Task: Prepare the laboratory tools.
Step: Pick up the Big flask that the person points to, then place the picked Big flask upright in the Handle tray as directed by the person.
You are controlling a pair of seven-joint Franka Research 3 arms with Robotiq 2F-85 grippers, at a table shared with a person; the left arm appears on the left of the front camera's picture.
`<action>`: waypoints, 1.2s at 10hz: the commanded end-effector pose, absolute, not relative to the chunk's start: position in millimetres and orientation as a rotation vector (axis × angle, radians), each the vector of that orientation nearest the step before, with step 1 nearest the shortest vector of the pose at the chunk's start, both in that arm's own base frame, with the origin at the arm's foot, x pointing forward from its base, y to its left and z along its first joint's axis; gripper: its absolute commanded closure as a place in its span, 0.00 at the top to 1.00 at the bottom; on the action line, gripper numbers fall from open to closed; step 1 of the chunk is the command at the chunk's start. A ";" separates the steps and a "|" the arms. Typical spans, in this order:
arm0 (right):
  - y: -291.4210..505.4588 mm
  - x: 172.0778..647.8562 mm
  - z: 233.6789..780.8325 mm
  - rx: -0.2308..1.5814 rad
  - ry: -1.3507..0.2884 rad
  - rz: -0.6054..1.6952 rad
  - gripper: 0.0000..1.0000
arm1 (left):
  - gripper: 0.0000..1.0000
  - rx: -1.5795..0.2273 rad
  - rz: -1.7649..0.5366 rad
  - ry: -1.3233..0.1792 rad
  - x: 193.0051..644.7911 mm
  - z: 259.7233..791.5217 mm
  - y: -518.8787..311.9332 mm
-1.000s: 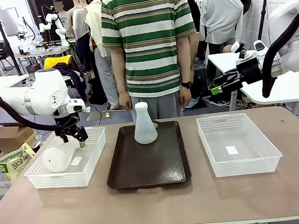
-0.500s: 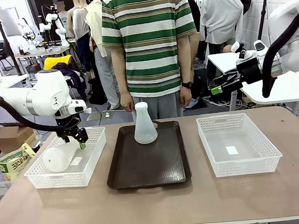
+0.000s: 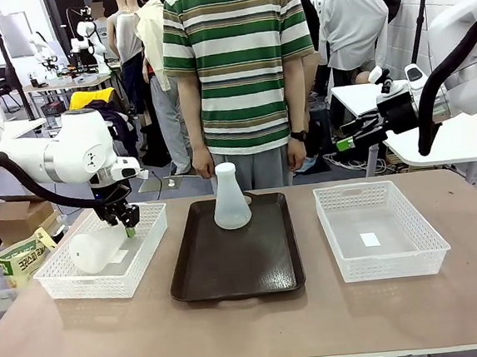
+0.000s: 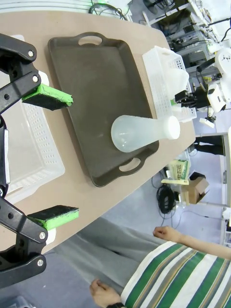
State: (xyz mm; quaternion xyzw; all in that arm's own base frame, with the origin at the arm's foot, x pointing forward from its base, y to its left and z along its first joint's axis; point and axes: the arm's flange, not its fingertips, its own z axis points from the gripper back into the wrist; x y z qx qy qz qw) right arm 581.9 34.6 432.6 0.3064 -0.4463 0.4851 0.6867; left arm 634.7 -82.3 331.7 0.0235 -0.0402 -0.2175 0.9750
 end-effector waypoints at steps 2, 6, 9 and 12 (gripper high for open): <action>34.7 583.2 434.3 0.682 -0.982 1.079 1.00 | 0.00 0.078 -0.445 -0.079 633.1 336.1 -85.9; 34.7 583.2 434.3 0.682 -0.982 1.079 1.00 | 0.00 0.046 -0.447 -0.073 632.9 331.5 -87.2; 34.7 583.2 434.3 0.682 -0.982 1.079 1.00 | 0.00 0.046 -0.447 -0.073 632.9 331.5 -87.2; 34.7 583.2 434.3 0.682 -0.982 1.079 1.00 | 0.00 0.046 -0.447 -0.073 632.9 331.5 -87.2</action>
